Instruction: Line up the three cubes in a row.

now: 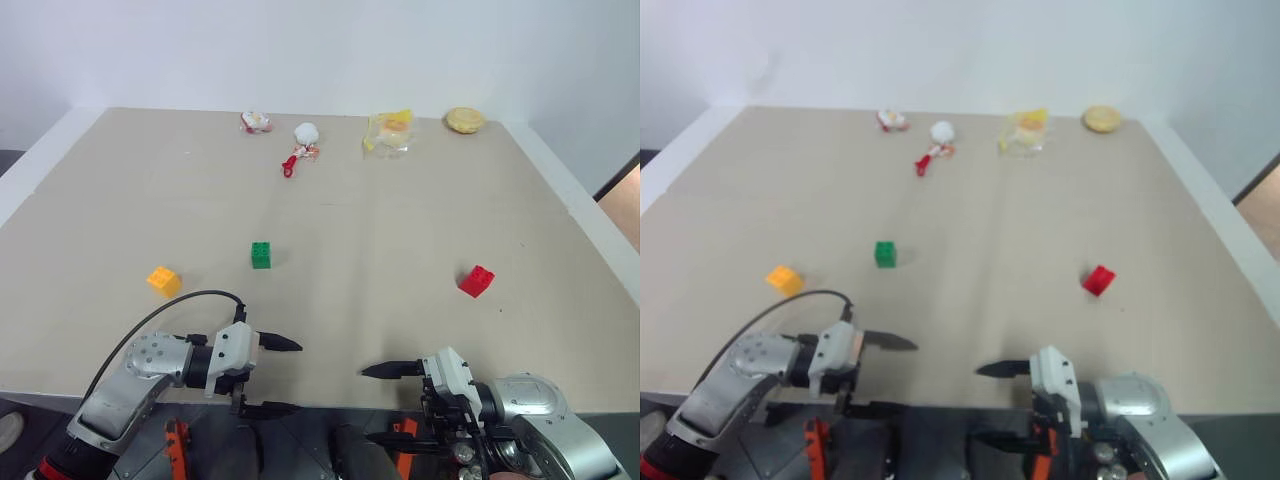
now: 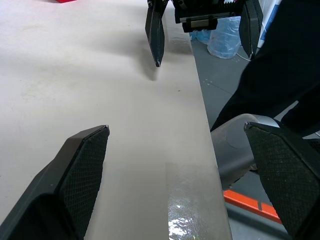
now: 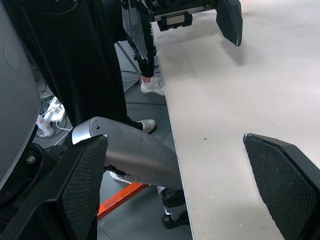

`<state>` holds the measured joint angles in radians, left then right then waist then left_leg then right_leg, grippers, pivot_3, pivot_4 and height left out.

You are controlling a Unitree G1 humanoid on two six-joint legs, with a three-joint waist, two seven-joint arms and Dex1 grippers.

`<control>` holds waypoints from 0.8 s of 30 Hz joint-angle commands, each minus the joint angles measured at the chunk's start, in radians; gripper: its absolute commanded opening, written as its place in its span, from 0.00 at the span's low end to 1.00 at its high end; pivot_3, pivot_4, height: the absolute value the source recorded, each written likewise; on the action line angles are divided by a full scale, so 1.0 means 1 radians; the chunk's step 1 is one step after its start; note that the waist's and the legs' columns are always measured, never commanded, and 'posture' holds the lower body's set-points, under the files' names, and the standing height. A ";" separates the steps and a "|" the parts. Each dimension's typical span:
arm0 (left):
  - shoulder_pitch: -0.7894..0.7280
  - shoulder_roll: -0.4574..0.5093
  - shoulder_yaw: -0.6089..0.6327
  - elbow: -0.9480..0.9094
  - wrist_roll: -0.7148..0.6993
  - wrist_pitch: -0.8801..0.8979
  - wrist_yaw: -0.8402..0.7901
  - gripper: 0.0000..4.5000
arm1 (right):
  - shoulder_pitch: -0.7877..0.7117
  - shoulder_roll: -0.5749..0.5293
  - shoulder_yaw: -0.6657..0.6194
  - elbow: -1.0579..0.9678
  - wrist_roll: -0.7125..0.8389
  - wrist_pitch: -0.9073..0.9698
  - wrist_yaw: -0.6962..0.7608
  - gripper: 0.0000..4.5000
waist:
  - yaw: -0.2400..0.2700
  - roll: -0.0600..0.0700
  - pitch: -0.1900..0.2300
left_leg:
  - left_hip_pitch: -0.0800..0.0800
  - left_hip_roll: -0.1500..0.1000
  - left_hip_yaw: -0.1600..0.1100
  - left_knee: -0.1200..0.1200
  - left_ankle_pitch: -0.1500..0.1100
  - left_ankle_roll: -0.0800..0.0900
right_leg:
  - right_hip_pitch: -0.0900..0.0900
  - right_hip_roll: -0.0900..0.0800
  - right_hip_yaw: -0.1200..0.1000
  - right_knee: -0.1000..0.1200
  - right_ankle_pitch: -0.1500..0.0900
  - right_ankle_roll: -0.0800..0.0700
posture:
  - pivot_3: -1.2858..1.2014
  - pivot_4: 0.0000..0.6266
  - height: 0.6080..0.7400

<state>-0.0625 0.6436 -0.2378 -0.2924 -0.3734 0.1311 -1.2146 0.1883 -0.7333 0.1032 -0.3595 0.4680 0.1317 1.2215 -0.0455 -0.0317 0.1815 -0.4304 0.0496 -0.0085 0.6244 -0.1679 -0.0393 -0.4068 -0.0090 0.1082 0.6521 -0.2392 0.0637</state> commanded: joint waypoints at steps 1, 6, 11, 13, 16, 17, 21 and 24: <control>0.014 0.018 0.011 -0.037 -0.011 -0.037 -0.028 0.99 | -0.017 -0.008 -0.026 -0.009 0.018 -0.013 0.013 1.00 | 0.000 0.000 0.000 | 0.000 0.000 0.000 0.000 0.000 0.000 | 0.000 0.000 0.000 0.000 0.000 0.000 | 0.52 0.24 1.00; 0.032 0.037 0.004 -0.031 -0.010 -0.094 -0.082 0.99 | -0.050 -0.004 -0.023 -0.022 0.026 0.011 0.000 1.00 | -0.001 0.000 0.000 | 0.000 0.000 0.000 0.000 0.000 0.000 | 0.000 0.000 0.000 0.000 0.000 -0.001 | 0.52 0.24 1.00; 0.039 0.035 0.004 -0.028 -0.007 -0.112 -0.079 0.99 | -0.063 -0.004 -0.023 -0.030 0.031 0.022 -0.003 1.00 | 0.000 0.000 0.000 | 0.000 0.000 0.001 0.000 0.000 0.000 | 0.000 0.000 0.001 0.000 0.000 -0.001 | 0.52 0.24 1.00; 0.041 0.031 0.000 -0.025 -0.005 -0.120 -0.081 0.99 | -0.062 -0.004 -0.028 -0.035 0.035 0.029 -0.009 1.00 | 0.000 0.000 0.000 | 0.000 0.000 0.001 0.000 0.000 0.000 | 0.000 0.000 0.001 0.000 0.000 -0.001 | 0.52 0.24 1.00; 0.023 0.010 0.006 -0.013 -0.008 -0.111 -0.055 0.99 | -0.064 -0.025 -0.031 -0.074 0.071 0.091 -0.013 1.00 | 0.000 0.000 0.000 | 0.000 0.000 0.001 0.000 0.000 0.000 | 0.000 0.000 0.001 0.000 0.000 -0.001 | 0.52 0.24 1.00; 0.012 0.000 0.009 -0.010 -0.017 -0.092 -0.041 0.99 | -0.067 -0.033 -0.040 -0.090 0.093 0.125 -0.020 1.00 | 0.000 0.000 0.000 | 0.000 0.000 0.001 0.000 0.000 0.000 | 0.000 0.000 0.001 0.000 0.000 -0.001 | 0.52 0.24 1.00; -0.089 -0.094 0.024 -0.004 -0.050 0.007 0.072 0.99 | -0.171 -0.066 -0.156 -0.105 0.255 0.310 -0.111 1.00 | 0.001 0.000 0.000 | -0.001 0.000 0.001 0.004 0.000 0.000 | 0.001 0.000 0.001 0.000 0.001 0.000 | 0.52 0.24 1.00; -0.181 -0.205 0.029 0.005 -0.071 0.089 0.186 0.99 | -0.314 -0.079 -0.261 -0.010 0.269 0.371 -0.206 1.00 | 0.000 0.000 0.000 | -0.002 0.000 0.001 0.009 0.001 0.002 | 0.001 0.000 0.001 0.000 0.005 0.001 | 0.52 0.24 1.00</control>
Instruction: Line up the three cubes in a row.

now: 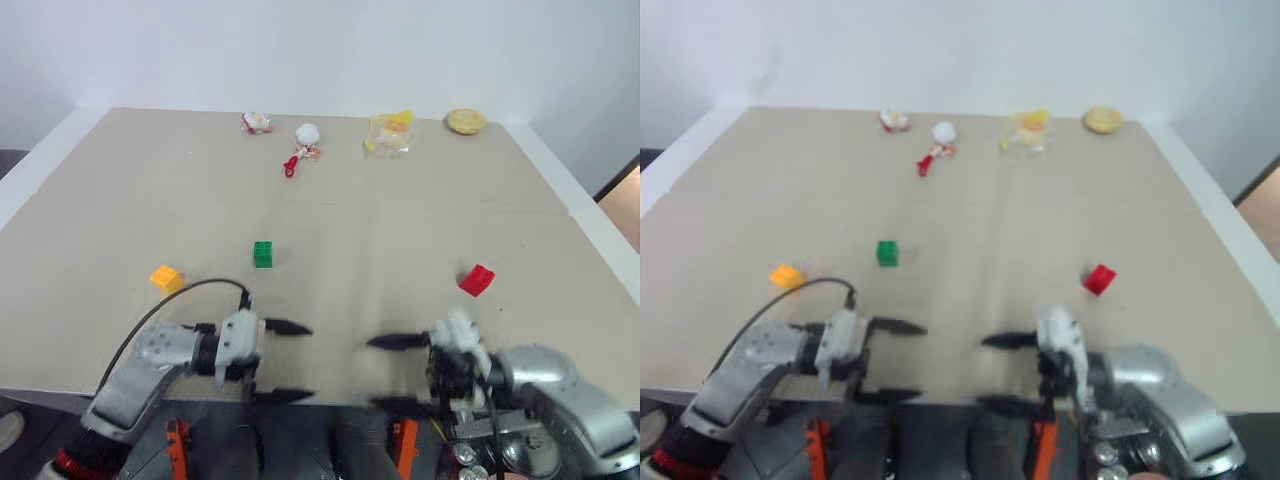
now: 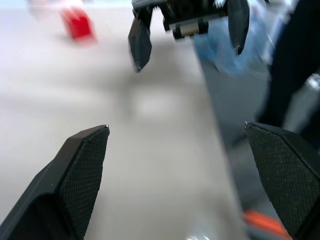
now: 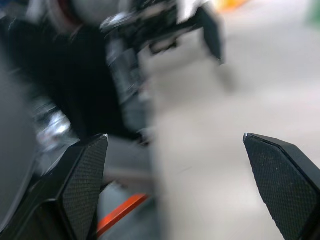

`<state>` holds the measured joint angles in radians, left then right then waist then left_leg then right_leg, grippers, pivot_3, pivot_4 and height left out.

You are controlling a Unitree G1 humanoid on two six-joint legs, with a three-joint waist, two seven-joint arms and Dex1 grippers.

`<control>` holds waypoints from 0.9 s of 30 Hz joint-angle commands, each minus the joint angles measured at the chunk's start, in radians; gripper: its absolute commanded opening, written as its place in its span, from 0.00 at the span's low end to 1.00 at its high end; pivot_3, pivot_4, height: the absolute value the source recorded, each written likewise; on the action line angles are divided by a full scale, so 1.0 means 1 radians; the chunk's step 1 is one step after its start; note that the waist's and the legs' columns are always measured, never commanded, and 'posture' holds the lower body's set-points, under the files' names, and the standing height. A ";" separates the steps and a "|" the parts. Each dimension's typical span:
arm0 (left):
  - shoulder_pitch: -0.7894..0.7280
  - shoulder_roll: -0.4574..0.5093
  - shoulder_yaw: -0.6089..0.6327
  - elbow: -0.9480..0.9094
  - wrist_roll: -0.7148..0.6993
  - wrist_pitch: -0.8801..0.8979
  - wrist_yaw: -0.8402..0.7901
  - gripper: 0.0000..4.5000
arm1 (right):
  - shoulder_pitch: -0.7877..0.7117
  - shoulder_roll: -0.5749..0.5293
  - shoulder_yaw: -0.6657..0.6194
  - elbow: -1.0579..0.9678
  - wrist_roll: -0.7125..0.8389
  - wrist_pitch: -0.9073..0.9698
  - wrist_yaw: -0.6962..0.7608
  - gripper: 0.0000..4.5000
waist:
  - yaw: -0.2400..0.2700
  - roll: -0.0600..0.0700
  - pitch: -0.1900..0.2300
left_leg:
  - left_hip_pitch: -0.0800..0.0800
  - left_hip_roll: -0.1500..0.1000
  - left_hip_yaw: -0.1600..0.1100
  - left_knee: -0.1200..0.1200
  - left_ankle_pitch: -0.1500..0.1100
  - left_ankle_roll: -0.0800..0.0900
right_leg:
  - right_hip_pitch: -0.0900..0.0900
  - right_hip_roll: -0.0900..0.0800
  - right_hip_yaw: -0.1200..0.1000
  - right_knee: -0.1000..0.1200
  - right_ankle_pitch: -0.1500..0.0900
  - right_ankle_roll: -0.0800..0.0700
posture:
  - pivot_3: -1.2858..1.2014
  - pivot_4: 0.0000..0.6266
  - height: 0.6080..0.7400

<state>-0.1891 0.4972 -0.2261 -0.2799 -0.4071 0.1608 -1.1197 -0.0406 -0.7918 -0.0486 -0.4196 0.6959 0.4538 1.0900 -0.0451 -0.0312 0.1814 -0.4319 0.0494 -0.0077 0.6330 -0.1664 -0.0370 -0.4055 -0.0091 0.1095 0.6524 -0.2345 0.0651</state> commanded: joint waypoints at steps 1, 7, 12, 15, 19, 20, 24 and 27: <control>-0.084 -0.101 0.009 0.004 -0.027 0.063 0.128 0.99 | -0.133 -0.045 -0.144 0.106 0.031 0.076 -0.099 1.00 | 0.000 0.000 0.000 | 0.000 0.000 0.000 0.001 0.001 0.001 | 0.001 0.000 0.000 0.000 0.000 0.000 | 0.52 0.24 1.00; -0.188 -0.305 -0.041 0.060 0.006 0.085 0.267 0.99 | -0.294 -0.204 -0.216 0.410 -0.090 0.083 -0.090 1.00 | 0.001 0.000 0.000 | -0.001 -0.003 0.000 0.001 0.002 0.003 | 0.002 0.000 0.002 0.000 0.001 0.001 | 0.52 0.24 1.00; -0.247 -0.383 -0.058 0.144 0.034 0.058 0.297 0.99 | -0.415 -0.265 -0.130 0.666 -0.228 0.000 0.002 1.00 | -0.003 0.004 -0.002 | -0.003 -0.003 0.000 -0.002 0.000 0.006 | -0.001 0.003 0.005 0.000 0.001 0.007 | 0.52 0.24 1.00; -0.267 -0.410 -0.057 0.173 0.044 0.040 0.301 0.99 | -0.462 -0.262 -0.082 0.757 -0.275 -0.011 0.059 1.00 | -0.004 0.005 -0.002 | -0.001 -0.003 0.000 -0.005 0.000 0.006 | 0.000 0.004 0.006 0.000 0.001 0.007 | 0.52 0.24 1.00; -0.275 -0.425 -0.063 0.189 0.054 0.027 0.295 0.99 | -0.486 -0.233 -0.026 0.842 -0.343 -0.048 0.084 1.00 | -0.003 0.006 -0.002 | -0.001 -0.003 0.000 -0.005 0.000 0.007 | 0.000 0.005 0.007 0.000 0.001 0.007 | 0.52 0.24 1.00; -0.275 -0.425 -0.063 0.194 0.064 0.018 0.300 0.99 | -0.490 -0.223 -0.017 0.865 -0.352 -0.052 0.089 1.00 | -0.003 0.006 -0.002 | -0.001 -0.003 0.000 -0.005 0.000 0.006 | 0.000 0.004 0.007 0.000 0.001 0.007 | 0.52 0.24 1.00; -0.277 -0.425 -0.062 0.203 0.079 -0.006 0.304 0.99 | -0.508 -0.197 -0.005 0.922 -0.381 -0.073 0.095 1.00 | -0.003 0.006 -0.002 | -0.001 -0.004 0.001 -0.004 0.000 0.006 | 0.000 0.004 0.008 0.000 0.001 0.007 | 0.52 0.24 1.00; -0.287 -0.436 -0.064 0.215 0.092 -0.018 0.315 0.99 | -0.522 -0.179 0.010 0.964 -0.407 -0.089 0.095 1.00 | -0.003 0.007 -0.002 | -0.001 -0.004 0.001 -0.003 0.000 0.006 | 0.000 0.004 0.009 0.000 0.001 0.006 | 0.52 0.24 1.00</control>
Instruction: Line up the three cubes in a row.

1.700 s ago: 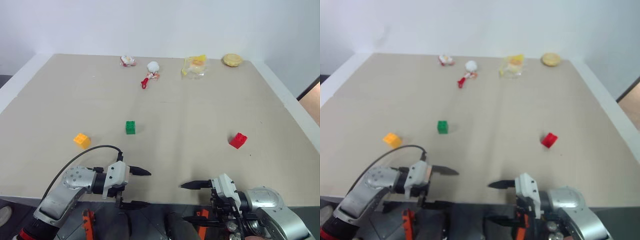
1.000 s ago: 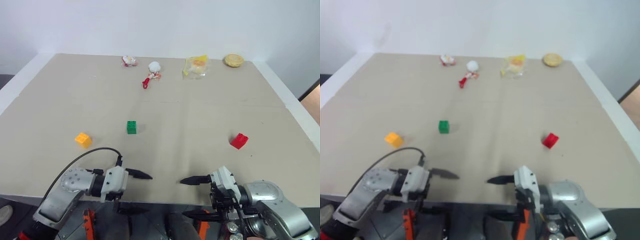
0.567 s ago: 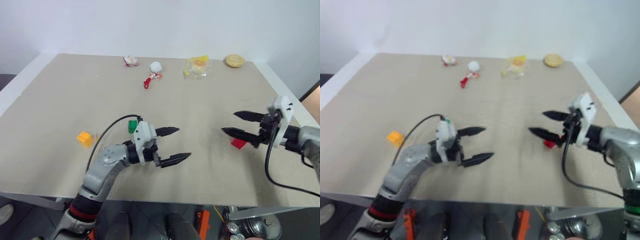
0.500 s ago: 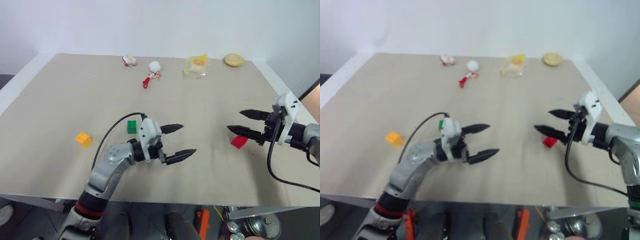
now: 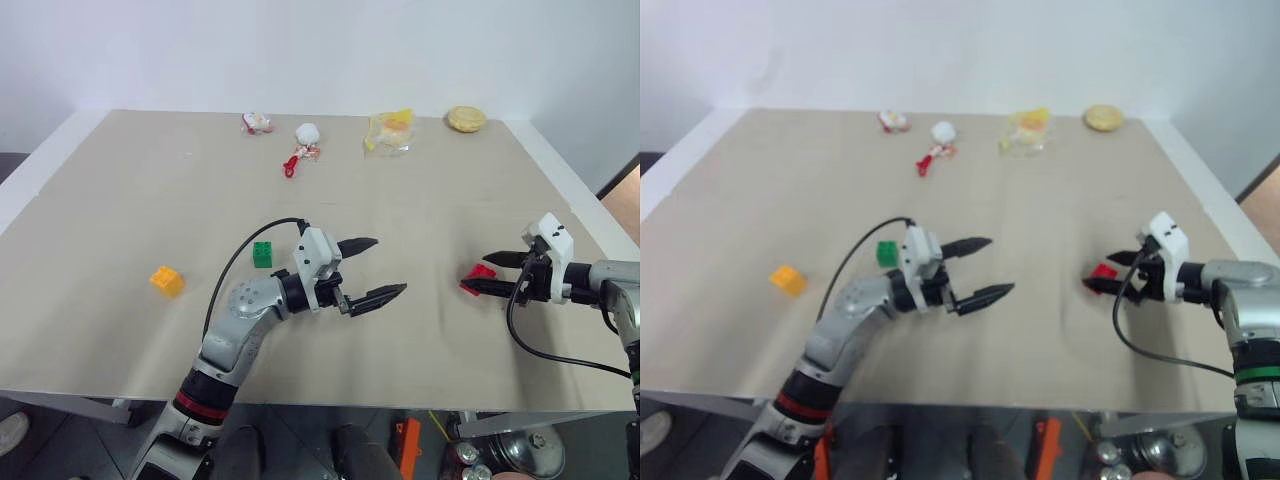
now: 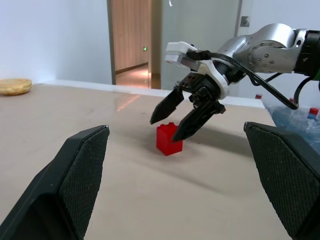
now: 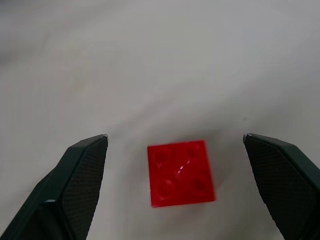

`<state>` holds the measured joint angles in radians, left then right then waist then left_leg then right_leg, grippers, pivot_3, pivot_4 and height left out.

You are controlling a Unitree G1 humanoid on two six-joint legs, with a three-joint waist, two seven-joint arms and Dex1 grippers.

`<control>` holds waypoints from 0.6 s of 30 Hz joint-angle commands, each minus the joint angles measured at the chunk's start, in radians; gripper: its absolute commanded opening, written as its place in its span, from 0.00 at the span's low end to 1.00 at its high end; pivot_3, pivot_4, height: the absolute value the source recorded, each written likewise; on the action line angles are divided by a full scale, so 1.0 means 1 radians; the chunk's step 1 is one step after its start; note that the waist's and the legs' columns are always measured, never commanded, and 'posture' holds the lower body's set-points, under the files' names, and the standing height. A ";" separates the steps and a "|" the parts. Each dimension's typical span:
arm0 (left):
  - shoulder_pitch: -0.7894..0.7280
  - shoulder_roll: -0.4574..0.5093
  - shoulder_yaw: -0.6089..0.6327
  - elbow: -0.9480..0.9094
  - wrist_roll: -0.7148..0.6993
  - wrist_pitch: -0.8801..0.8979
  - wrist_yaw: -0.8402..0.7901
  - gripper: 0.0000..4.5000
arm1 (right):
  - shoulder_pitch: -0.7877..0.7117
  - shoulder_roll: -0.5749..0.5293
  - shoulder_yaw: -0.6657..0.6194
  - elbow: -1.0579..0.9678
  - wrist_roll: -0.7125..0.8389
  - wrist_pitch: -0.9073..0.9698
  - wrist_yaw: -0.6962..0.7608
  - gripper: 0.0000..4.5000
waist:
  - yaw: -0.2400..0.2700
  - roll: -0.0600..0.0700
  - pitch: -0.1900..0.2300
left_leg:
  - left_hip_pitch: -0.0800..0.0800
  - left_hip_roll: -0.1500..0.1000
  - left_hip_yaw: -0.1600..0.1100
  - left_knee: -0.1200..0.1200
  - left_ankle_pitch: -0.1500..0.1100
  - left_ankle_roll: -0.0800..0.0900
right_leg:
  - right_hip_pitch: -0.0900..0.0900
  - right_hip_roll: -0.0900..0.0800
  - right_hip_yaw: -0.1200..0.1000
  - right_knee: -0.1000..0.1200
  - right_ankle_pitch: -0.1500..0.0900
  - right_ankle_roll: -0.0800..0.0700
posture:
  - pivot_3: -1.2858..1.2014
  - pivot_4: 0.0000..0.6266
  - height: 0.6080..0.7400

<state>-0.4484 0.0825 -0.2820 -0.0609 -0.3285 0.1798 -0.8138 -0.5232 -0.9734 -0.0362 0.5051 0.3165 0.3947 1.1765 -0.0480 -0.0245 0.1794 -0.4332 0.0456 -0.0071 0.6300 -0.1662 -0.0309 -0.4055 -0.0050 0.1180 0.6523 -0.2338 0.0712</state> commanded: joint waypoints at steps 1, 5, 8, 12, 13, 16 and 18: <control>-0.032 -0.026 -0.009 -0.001 0.012 -0.037 0.010 0.99 | -0.043 0.012 0.001 0.056 -0.035 -0.037 0.006 1.00 | 0.000 0.000 0.000 | 0.000 0.000 0.000 0.000 0.000 0.000 | 0.000 0.000 0.000 0.000 0.000 0.000 | 0.52 0.24 1.00; -0.047 -0.041 -0.003 0.010 0.011 -0.037 0.010 1.00 | -0.061 0.038 0.002 0.116 -0.065 -0.057 -0.003 0.87 | 0.000 0.000 0.000 | 0.000 0.000 0.000 0.002 0.000 0.000 | 0.000 0.000 0.001 0.000 0.001 0.000 | 0.52 0.24 1.00; -0.056 -0.045 -0.001 0.021 0.011 -0.040 0.009 1.00 | -0.065 0.048 -0.002 0.130 -0.072 -0.056 0.007 0.66 | 0.000 0.000 0.000 | 0.000 0.000 0.000 0.002 0.000 0.000 | 0.000 0.000 0.001 0.000 0.001 0.000 | 0.52 0.24 1.00; -0.063 -0.049 -0.001 0.029 0.010 -0.044 0.010 1.00 | -0.066 0.049 -0.002 0.132 -0.078 -0.050 0.013 0.34 | 0.000 0.000 0.000 | 0.000 0.000 0.000 0.002 0.000 0.000 | 0.000 0.000 0.001 0.000 0.001 0.000 | 0.52 0.24 1.00; -0.064 -0.050 -0.001 0.029 0.009 -0.044 0.010 1.00 | -0.066 0.048 -0.002 0.131 -0.079 -0.049 0.014 0.28 | 0.000 0.000 0.000 | 0.000 0.000 0.000 0.002 0.000 0.000 | 0.000 0.000 0.001 0.000 0.001 0.000 | 0.52 0.24 1.00; -0.063 -0.038 0.003 0.030 0.005 -0.045 -0.004 1.00 | -0.071 0.039 -0.015 0.066 -0.056 -0.027 0.034 0.28 | 0.000 0.000 0.000 | 0.000 0.000 0.000 0.002 0.000 0.000 | 0.000 0.000 0.001 0.000 0.001 0.000 | 0.52 0.24 1.00; -0.053 -0.004 0.009 0.017 -0.004 -0.042 -0.039 1.00 | -0.066 0.031 -0.016 -0.039 -0.030 -0.001 0.063 0.28 | -0.003 0.001 0.000 | 0.000 0.000 0.001 0.002 0.000 0.000 | 0.000 0.000 0.002 0.000 0.001 0.000 | 0.52 0.24 1.00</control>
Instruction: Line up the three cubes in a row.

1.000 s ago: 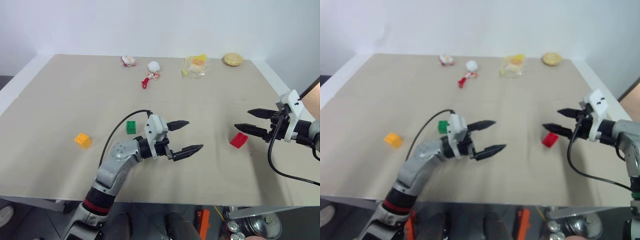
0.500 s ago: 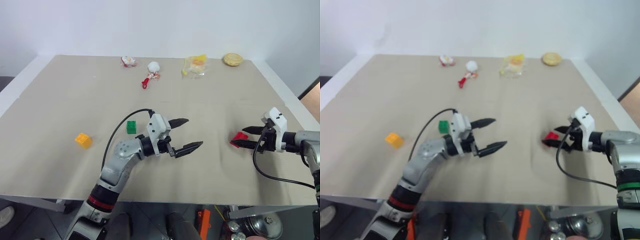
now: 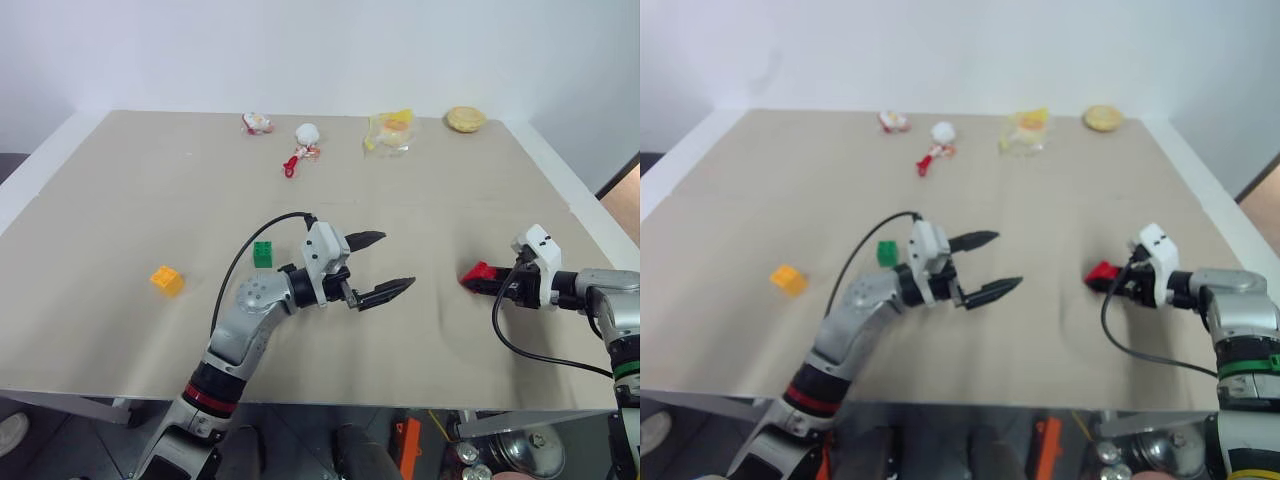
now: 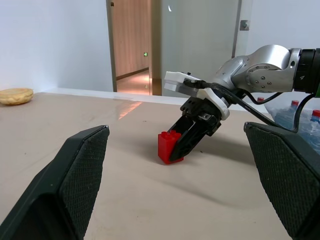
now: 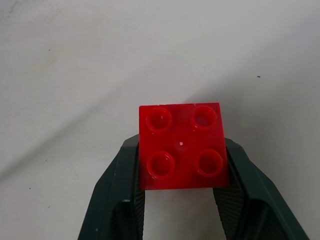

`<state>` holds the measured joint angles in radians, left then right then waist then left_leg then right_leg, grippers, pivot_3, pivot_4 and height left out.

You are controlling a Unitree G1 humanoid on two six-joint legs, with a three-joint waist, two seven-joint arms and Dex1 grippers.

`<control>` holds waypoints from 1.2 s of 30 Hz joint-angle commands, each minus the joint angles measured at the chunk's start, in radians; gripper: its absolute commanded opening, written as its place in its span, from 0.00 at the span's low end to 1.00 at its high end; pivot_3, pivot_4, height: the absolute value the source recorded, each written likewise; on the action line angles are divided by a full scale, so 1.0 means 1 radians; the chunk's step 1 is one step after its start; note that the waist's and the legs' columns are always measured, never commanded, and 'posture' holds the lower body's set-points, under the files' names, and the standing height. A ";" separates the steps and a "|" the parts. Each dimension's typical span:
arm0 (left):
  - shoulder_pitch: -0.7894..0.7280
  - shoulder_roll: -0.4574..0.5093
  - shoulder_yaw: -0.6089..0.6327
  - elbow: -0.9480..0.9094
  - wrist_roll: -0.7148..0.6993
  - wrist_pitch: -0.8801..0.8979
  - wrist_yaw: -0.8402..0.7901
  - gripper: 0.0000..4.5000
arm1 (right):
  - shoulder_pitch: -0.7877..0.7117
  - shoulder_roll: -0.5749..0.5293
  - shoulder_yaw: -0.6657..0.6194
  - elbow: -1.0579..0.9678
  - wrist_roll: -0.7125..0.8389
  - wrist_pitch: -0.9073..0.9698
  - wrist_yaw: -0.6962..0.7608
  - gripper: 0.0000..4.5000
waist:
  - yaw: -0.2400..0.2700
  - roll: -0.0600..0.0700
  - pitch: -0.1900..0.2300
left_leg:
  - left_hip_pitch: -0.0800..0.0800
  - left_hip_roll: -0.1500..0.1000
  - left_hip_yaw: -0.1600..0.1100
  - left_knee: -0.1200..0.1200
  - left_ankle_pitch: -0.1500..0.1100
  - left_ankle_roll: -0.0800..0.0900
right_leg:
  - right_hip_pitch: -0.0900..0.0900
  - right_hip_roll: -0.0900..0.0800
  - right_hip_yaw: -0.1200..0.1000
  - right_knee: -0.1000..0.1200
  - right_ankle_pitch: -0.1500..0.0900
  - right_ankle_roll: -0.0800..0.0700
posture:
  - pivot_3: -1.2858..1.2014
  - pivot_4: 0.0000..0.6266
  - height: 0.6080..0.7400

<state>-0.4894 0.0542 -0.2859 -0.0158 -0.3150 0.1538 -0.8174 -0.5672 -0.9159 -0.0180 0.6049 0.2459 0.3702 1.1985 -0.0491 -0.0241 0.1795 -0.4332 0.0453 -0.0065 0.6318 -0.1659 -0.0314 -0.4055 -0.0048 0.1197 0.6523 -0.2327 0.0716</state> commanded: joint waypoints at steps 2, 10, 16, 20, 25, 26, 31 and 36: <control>0.008 0.075 0.026 -0.048 -0.031 -0.020 -0.084 1.00 | -0.009 -0.034 -0.023 -0.263 0.063 0.058 0.070 0.28 | -0.004 0.002 0.000 | 0.000 0.000 0.000 0.000 0.000 0.000 | 0.000 0.001 0.000 0.000 0.000 0.000 | 0.52 0.24 1.00; 0.103 0.395 0.070 -0.078 -0.077 -0.060 -0.367 1.00 | 0.018 -0.003 0.184 -0.645 0.012 0.107 0.138 0.28 | -0.012 0.002 0.000 | 0.002 0.002 -0.002 -0.006 0.000 0.000 | -0.002 0.002 -0.001 0.001 -0.003 -0.004 | 0.52 0.24 1.00; 0.086 0.461 0.117 -0.031 -0.078 -0.081 -0.419 1.00 | 0.018 0.010 0.285 -0.596 -0.082 -0.033 0.161 0.28 | 0.003 0.002 0.000 | -0.002 0.000 0.000 -0.004 0.000 -0.001 | -0.003 -0.002 -0.002 0.000 -0.004 -0.003 | 0.52 0.24 1.00; 0.076 0.445 0.128 -0.024 -0.076 -0.078 -0.398 1.00 | 0.036 0.021 0.316 -0.538 -0.132 -0.123 0.167 0.28 | 0.003 0.001 0.000 | -0.002 0.000 0.000 -0.004 0.000 -0.001 | -0.004 -0.002 -0.003 0.000 -0.004 -0.003 | 0.52 0.24 1.00; 0.092 0.404 0.133 -0.055 -0.081 -0.053 -0.336 1.00 | 0.044 0.035 0.310 -0.506 -0.135 -0.166 0.174 0.28 | 0.002 0.001 0.000 | 0.000 0.002 -0.001 -0.005 0.000 -0.001 | -0.002 0.000 -0.004 0.000 -0.003 -0.003 | 0.52 0.24 1.00; 0.097 0.394 0.136 -0.064 -0.084 -0.045 -0.316 1.00 | 0.045 0.037 0.304 -0.506 -0.130 -0.171 0.173 0.28 | 0.002 0.001 0.000 | 0.000 0.002 -0.001 -0.005 0.000 -0.001 | -0.002 0.000 -0.004 0.000 -0.003 -0.004 | 0.52 0.24 1.00; 0.148 0.344 0.161 -0.151 -0.112 0.023 -0.190 1.00 | 0.050 0.033 0.265 -0.552 -0.071 -0.140 0.200 0.74 | 0.002 0.001 0.000 | 0.000 0.001 -0.001 -0.005 0.000 -0.001 | -0.002 -0.001 -0.003 0.000 -0.003 -0.003 | 0.52 0.24 1.00; 0.208 0.300 0.206 -0.255 -0.141 0.100 -0.036 1.00 | 0.047 0.024 0.201 -0.634 0.035 -0.052 0.224 0.98 | 0.001 0.001 0.001 | 0.000 0.002 -0.002 -0.005 0.000 -0.001 | -0.002 0.000 -0.004 0.001 -0.003 -0.004 | 0.52 0.24 1.00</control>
<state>-0.2909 0.3623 -0.1181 -0.2041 -0.4435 0.2413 -0.9198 -0.5143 -0.8779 0.2423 0.0257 0.2245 0.2844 1.4053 -0.0478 -0.0232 0.1800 -0.4329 0.0470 -0.0086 0.6270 -0.1658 -0.0320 -0.4072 -0.0048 0.1158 0.6534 -0.2359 0.0680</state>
